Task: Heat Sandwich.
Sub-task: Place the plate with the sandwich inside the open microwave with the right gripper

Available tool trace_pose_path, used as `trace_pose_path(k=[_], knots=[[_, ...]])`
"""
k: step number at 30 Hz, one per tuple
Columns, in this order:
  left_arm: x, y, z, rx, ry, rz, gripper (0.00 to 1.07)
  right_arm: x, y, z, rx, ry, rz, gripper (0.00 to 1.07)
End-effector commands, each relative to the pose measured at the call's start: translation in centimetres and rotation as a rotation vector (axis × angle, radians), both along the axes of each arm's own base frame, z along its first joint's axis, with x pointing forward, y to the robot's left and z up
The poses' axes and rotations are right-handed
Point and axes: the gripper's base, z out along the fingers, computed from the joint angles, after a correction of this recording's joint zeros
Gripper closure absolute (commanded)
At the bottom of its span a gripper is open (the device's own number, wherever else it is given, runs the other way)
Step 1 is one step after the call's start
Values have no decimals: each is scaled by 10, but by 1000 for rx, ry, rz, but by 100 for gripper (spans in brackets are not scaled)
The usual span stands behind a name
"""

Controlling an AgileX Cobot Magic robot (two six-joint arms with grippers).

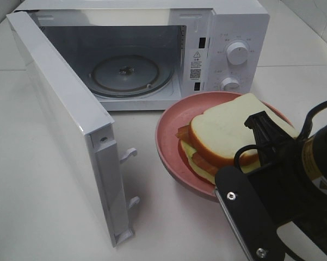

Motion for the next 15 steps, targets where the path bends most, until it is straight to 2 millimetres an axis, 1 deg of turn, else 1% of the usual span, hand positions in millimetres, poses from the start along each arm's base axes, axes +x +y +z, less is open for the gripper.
trace_pose_path(k=[1,3,5,10,13,15], knots=[[-3,-1,0,-11,-31,-1,3,11,-2,1,24,-25,59,107],[-3,-1,0,-11,-31,-1,3,13,-3,1,23,-23,76,107],[-3,-1,0,-11,-31,-1,3,20,-7,1,22,-22,118,107],[-3,-1,0,-11,-31,-1,3,30,-15,0,28,-11,189,107],[-3,-1,0,-11,-31,-1,3,34,-18,-2,22,11,212,107],[-3,-1,0,-11,-31,-1,3,39,-22,-7,6,44,259,107]])
